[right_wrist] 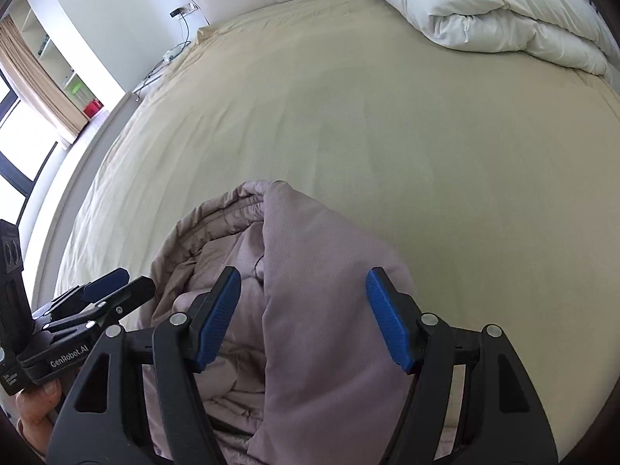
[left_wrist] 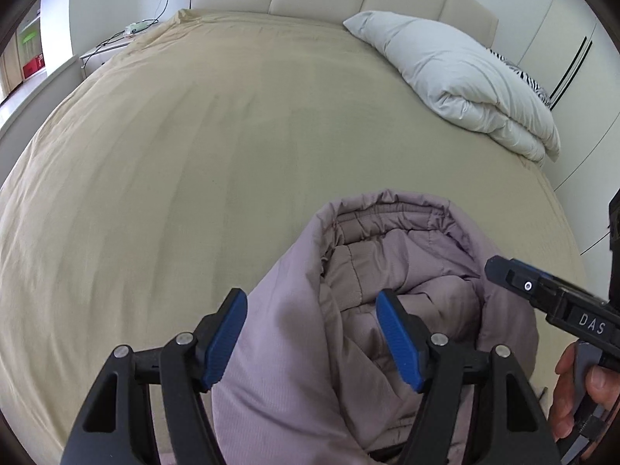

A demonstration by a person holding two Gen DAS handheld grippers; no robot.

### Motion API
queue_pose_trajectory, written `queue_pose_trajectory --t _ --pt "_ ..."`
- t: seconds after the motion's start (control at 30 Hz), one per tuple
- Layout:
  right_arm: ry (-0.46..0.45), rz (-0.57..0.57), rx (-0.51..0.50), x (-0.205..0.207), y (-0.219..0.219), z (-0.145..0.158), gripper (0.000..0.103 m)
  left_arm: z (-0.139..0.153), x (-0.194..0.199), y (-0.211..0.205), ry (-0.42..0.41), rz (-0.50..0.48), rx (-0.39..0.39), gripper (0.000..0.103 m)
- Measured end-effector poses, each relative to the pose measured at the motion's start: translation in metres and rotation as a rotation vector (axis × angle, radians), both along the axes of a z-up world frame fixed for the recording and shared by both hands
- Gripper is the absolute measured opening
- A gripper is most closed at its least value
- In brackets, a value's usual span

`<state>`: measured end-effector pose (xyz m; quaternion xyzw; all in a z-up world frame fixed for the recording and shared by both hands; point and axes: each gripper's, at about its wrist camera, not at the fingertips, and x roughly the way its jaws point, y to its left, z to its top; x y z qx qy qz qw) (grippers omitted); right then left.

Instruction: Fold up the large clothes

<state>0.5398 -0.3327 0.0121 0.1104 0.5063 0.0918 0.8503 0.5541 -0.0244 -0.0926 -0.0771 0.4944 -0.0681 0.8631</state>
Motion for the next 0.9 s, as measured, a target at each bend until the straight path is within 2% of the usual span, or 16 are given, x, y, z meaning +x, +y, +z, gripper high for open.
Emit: queue_pose_trajectory --t 0.07,0.13,0.2,0.23,0.27,0.3,0.33,0.37,0.5,0.67,0.73,0.83,0.9 --pt "0.02 0.009 -0.049 0.017 0.01 -0.011 0.067 -0.015 0.01 -0.007 0.046 -0.015 0.043 0.072" --pt "0.062 0.005 -0.083 0.029 0.012 -0.023 0.067 -0.031 0.016 -0.006 0.095 0.008 0.049 0.066" --pt "0.077 0.01 -0.109 0.037 0.016 -0.034 0.067 -0.044 0.019 0.002 0.145 0.04 0.016 0.045" --pt "0.088 0.015 -0.119 0.037 0.016 -0.04 0.067 -0.046 0.018 0.005 0.155 0.046 -0.002 0.042" --pt "0.101 0.018 -0.117 0.04 0.015 -0.046 0.063 -0.046 0.016 0.005 0.15 0.048 -0.004 0.035" --pt "0.109 0.018 -0.116 0.041 0.015 -0.051 0.05 -0.045 0.013 0.004 0.142 0.041 0.005 0.031" --pt "0.115 0.019 -0.11 0.041 0.014 -0.054 0.044 -0.042 0.009 0.003 0.125 0.036 0.011 0.024" --pt "0.109 0.023 -0.108 0.04 0.013 -0.055 0.033 -0.037 0.003 0.003 0.1 0.037 0.008 0.02" --pt "0.0 0.025 -0.117 0.016 0.01 -0.039 0.014 -0.004 -0.032 0.008 -0.046 0.036 -0.005 0.016" --pt "-0.274 0.027 -0.122 -0.063 -0.004 0.016 0.012 0.042 -0.111 0.011 -0.276 0.002 -0.038 0.015" --pt "-0.362 0.022 -0.082 -0.109 -0.015 0.033 0.012 0.054 -0.155 0.011 -0.366 -0.016 -0.059 0.015" --pt "-0.45 0.016 -0.011 -0.178 -0.033 0.04 0.012 0.057 -0.213 0.009 -0.44 -0.036 -0.09 0.015" --pt "-0.449 0.004 0.041 -0.222 -0.043 0.033 0.012 0.051 -0.246 0.008 -0.459 -0.035 -0.111 0.016"
